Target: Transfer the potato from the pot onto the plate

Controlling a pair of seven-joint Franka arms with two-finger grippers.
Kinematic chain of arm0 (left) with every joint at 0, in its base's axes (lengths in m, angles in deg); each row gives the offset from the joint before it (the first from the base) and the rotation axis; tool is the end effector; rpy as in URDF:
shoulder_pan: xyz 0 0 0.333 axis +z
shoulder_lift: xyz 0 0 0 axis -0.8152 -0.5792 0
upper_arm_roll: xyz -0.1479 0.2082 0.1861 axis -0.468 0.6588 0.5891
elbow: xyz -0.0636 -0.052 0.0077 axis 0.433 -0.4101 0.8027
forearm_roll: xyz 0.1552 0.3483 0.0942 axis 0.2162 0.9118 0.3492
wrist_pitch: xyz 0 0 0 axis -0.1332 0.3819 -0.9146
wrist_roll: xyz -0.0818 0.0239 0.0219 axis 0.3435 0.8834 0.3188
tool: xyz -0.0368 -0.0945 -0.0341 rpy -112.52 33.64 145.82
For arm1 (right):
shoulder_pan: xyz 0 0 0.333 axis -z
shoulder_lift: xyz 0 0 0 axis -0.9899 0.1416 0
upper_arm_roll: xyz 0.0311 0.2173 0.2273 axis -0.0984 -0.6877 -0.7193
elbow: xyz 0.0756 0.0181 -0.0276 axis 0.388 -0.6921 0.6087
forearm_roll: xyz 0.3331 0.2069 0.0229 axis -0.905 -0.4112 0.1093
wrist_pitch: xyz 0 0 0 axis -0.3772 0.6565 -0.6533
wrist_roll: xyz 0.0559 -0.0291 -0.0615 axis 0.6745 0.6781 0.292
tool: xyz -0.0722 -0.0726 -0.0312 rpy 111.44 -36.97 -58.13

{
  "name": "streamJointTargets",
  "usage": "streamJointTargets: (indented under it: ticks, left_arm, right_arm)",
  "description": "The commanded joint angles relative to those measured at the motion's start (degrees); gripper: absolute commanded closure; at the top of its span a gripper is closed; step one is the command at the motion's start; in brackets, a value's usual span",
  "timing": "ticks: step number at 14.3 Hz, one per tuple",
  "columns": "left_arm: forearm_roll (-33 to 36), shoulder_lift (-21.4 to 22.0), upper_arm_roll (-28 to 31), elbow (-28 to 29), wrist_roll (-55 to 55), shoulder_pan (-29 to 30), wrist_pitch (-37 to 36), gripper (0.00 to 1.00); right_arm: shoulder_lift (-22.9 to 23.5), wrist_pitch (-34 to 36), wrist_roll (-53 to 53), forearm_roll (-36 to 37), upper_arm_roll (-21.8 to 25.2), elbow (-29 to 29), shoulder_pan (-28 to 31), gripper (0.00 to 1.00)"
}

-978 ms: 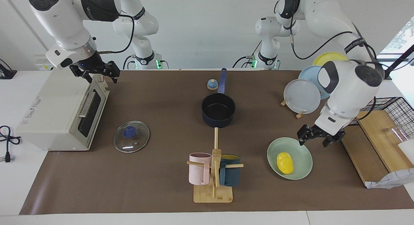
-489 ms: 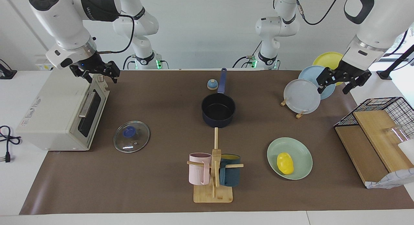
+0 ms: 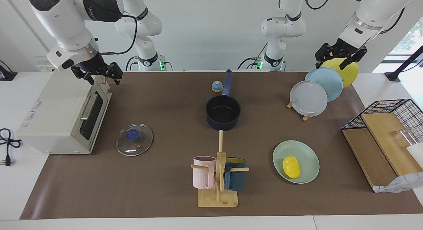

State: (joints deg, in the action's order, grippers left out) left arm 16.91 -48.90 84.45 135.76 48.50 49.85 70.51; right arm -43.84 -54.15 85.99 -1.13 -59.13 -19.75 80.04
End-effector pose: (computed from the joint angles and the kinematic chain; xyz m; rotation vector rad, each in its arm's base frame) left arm 0.5034 -0.0352 0.6494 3.1026 -0.1733 -0.2016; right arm 0.5439 -0.0066 0.5943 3.0965 -0.0043 -0.2093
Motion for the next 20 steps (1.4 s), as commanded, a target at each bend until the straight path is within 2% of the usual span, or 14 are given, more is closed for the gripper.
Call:
streamJointTargets:
  ticks: [1,4,8,10,13,16,20]
  left_arm:
    - [1.0,3.8,-0.2,5.9,1.9,-0.5,2.6,0.00]
    - [1.0,2.6,-0.6,4.0,2.3,-0.8,5.9,0.00]
    - [1.3,-3.8,-1.0,-6.7,2.3,-0.2,0.1,0.00]
    - [2.9,-2.6,-2.1,-5.8,2.1,-0.1,0.8,0.00]
    - [3.0,0.5,-2.0,1.5,2.2,-0.7,4.4,0.00]
    - [2.6,0.0,-2.0,1.3,1.9,-0.3,4.9,0.00]
    - [2.5,-1.6,-1.9,-1.7,1.3,-0.1,6.2,0.00]
  right_arm:
    - [-0.2,0.1,-0.9,-1.0,-0.4,0.3,0.6,0.00]
    - [-0.2,0.1,-0.9,-1.0,-0.4,0.3,0.6,0.00]
    - [-0.2,0.1,-0.9,-1.0,-0.4,0.3,0.6,0.00]
    - [-0.2,0.1,-0.9,-1.0,-0.4,0.3,0.6,0.00]
    - [-0.2,0.1,-0.9,-1.0,-0.4,0.3,0.6,0.00]
    - [-0.2,0.1,-0.9,-1.0,-0.5,0.3,0.6,0.00]
    - [-0.2,0.1,-0.9,-1.0,-0.4,0.3,0.6,0.00]
